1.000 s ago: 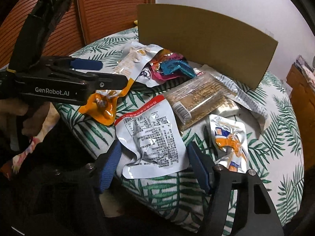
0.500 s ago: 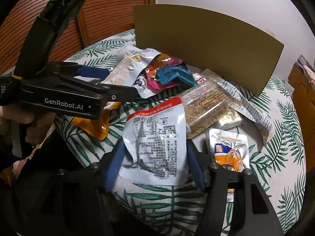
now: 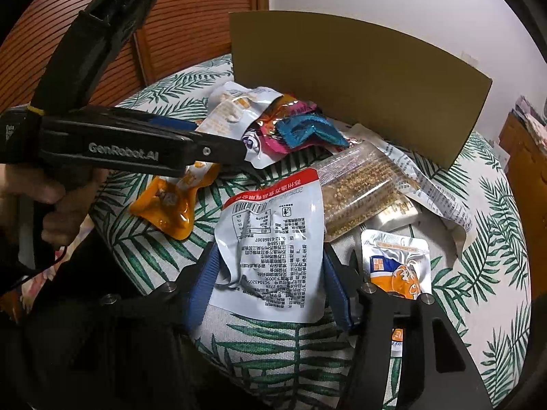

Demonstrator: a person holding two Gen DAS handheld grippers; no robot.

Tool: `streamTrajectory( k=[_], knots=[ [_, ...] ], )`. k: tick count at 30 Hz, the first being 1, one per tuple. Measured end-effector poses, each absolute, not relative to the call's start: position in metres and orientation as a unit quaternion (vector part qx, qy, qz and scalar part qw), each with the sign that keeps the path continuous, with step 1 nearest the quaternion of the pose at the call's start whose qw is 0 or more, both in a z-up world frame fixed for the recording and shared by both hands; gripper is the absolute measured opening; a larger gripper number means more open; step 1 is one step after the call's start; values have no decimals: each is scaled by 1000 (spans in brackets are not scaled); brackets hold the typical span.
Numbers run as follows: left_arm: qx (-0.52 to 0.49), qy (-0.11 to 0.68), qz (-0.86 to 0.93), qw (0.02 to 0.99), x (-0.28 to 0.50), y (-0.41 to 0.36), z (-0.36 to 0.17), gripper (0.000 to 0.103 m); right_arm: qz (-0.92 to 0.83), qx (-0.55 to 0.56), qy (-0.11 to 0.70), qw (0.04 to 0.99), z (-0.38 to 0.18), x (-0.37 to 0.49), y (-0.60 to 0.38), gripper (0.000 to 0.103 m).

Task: Organize snacks
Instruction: 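Lower the left gripper onto the white-orange sausage pack while the right gripper reaches the white-red pouch, then close the left gripper on the sausage pack while the right gripper grasps the white-red pouch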

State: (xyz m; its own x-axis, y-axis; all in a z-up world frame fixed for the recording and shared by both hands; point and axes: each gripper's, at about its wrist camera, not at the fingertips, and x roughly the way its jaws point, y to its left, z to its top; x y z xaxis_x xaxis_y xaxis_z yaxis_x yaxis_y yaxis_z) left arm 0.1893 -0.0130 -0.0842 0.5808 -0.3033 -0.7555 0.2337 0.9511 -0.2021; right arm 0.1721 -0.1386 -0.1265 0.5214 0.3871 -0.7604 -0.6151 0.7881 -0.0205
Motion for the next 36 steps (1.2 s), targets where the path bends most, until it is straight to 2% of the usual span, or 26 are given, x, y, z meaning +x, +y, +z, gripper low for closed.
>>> streamTrajectory(
  k=[9,18,26,36],
  knots=[
    [-65,423,-164,889,171,8,-84,44,290,-127,389,865,-124,171,-147,55],
    [-73,389,-160,904,153,20,-71,43,289,-102,379,873,-118,168,-160,49],
    [-81,367,-157,913,150,24,-59,43,291,-80,357,884,-102,161,-165,49],
    [-75,323,-169,928,162,22,-19,43,285,-76,316,902,-67,172,-171,49]
  ],
)
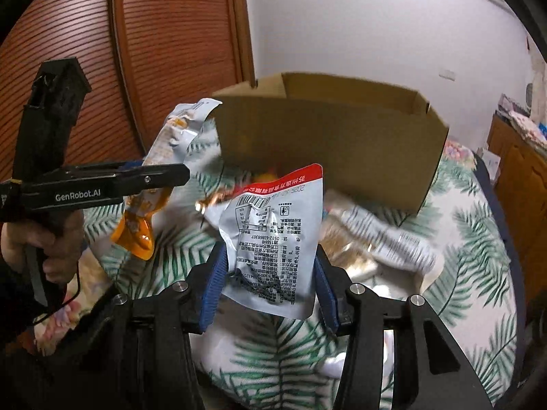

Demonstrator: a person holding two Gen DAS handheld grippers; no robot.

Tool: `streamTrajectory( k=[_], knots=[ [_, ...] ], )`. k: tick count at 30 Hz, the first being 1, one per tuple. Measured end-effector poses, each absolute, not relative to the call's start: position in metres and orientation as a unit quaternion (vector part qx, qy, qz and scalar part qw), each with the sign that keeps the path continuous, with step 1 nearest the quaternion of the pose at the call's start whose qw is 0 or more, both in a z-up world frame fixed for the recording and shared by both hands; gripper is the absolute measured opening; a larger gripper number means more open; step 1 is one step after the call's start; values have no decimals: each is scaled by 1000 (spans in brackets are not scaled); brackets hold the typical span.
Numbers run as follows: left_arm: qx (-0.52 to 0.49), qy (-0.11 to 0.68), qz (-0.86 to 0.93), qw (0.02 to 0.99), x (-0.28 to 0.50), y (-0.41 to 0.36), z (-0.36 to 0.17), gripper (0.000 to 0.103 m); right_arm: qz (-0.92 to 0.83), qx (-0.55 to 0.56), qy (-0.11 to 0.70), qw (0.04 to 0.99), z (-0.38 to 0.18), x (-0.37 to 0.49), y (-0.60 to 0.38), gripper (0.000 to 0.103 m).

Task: Organize snacks
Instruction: 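Close the left gripper on the sausage pack while the right gripper grasps the white-red pouch, then carry both packs over the cardboard box and open both grippers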

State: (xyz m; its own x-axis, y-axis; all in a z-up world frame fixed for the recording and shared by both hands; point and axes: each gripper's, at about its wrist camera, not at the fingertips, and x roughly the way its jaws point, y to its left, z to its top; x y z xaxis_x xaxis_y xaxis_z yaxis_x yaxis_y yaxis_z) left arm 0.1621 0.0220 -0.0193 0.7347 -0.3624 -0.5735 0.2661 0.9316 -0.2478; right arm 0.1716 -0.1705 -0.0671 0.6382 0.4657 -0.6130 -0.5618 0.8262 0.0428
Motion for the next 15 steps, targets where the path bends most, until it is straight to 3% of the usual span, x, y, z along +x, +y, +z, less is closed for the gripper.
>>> streamTrajectory(
  k=[15],
  knots=[
    [-47,258,-193,945,247,21,48,43,246,-86,260,930,8,246,-174,50]
  ],
)
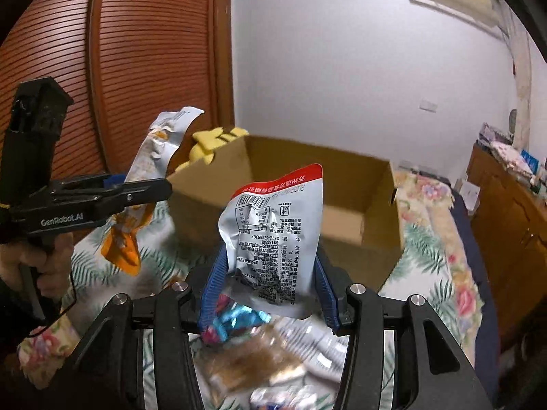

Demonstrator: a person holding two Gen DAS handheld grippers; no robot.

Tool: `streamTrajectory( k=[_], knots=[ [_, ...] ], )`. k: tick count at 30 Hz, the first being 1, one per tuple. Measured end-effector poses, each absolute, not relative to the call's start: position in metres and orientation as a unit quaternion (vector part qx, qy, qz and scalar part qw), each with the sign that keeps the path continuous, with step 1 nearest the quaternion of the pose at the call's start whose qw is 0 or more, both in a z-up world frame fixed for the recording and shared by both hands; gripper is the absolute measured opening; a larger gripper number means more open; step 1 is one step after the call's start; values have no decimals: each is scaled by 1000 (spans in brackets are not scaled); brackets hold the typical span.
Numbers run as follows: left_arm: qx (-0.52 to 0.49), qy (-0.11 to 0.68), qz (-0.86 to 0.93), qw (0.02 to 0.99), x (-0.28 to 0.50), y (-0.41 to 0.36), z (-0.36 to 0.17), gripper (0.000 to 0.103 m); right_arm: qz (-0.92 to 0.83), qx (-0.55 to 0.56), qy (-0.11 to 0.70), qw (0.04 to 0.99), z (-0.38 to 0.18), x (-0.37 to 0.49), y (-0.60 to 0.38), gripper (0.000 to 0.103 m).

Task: Organize snacks
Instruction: 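Carry both packs over the cardboard box and open both grippers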

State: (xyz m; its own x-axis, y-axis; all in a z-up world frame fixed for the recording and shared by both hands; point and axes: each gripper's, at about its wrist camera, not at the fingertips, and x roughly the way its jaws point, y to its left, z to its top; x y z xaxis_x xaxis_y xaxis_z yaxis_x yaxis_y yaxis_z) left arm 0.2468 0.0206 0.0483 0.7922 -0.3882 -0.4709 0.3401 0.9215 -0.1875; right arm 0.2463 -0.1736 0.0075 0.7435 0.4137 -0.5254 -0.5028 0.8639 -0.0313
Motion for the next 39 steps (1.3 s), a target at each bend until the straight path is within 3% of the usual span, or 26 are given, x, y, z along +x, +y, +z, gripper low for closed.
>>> streamTrajectory(
  k=[22,39],
  knots=[
    [-25,269,-161,949,370,18,49,44,222,-102,265,933,1,354,-148,50],
    [7,301,-151,941,386,1,27,51,222,-63,325,917,-25,387,-154,51]
  ],
)
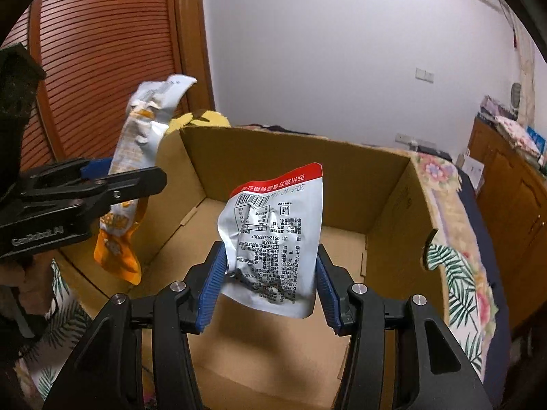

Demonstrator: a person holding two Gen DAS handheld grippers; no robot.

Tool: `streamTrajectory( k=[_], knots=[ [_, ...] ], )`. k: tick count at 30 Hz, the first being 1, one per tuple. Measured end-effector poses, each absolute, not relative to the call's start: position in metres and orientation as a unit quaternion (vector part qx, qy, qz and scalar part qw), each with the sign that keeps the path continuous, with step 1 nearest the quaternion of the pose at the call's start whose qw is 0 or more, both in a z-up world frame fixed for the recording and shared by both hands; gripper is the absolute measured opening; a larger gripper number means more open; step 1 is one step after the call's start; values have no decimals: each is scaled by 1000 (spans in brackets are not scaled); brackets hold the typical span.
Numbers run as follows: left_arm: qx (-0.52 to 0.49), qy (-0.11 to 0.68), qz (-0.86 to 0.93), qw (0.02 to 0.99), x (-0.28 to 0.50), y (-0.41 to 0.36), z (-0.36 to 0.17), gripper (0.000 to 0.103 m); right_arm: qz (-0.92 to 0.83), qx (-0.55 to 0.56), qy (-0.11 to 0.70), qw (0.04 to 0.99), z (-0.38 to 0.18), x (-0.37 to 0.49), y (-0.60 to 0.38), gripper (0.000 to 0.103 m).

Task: Organize snacks
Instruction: 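Carry both packs over the cardboard box and open both grippers, then move both grippers back over the remaining snacks on the bed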

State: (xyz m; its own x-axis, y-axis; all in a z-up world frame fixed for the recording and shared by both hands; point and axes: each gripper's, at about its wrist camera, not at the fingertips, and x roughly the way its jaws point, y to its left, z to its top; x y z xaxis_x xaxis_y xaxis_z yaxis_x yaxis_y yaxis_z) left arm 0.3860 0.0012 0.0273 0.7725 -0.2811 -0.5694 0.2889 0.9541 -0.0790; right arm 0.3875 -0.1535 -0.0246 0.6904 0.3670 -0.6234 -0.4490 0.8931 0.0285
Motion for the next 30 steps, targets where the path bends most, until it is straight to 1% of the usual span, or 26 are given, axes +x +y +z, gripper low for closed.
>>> streamTrajectory(
  k=[4,6,9,10,11,14,16,18,20,30],
  knots=[
    [12,316,-151,936,384,-2,22,52,225,-68,332,914,-30,389,-152,53],
    [10,327,-154,932,383,-2,18,55,224,-70,336,912,-32,389,-152,54],
    [7,340,-153,928,383,-1,15,58,218,-65,337,913,-32,388,-151,59],
    [10,340,-151,928,381,-1,14,58,217,-62,339,913,-32,387,-151,62],
    [12,342,-152,927,379,-1,14,61,217,-61,340,913,-31,387,-152,63],
    [18,340,-148,929,370,-3,18,62,215,-60,340,914,-29,382,-152,64],
    [19,335,-147,930,364,-3,22,64,214,-60,339,914,-28,376,-152,64],
    [20,333,-147,931,361,-2,25,68,215,-58,338,915,-27,371,-153,64],
    [21,328,-145,933,357,0,29,69,213,-56,334,916,-25,363,-154,64],
    [19,302,-140,943,321,9,55,70,212,-46,314,924,-8,317,-165,65]
  ],
)
